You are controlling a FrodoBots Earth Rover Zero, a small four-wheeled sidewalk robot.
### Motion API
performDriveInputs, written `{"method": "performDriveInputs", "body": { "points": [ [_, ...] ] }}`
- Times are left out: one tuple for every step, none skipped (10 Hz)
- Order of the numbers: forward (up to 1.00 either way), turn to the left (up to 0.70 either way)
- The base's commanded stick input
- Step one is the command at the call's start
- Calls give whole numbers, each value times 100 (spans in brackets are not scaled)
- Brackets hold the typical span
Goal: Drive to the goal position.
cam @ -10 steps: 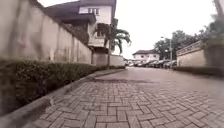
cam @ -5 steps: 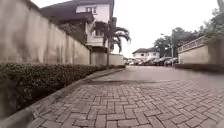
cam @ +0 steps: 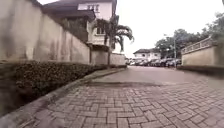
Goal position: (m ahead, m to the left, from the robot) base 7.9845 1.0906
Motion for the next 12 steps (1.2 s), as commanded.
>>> {"method": "performDriveInputs", "body": {
  "points": [
    [70, 0],
    [70, 0],
    [70, 0],
    [70, 0],
    [70, 0],
    [70, 0],
    [70, 0],
    [70, 0],
    [70, 0],
    [70, 0],
    [70, 0],
    [70, 0]
  ]
}}
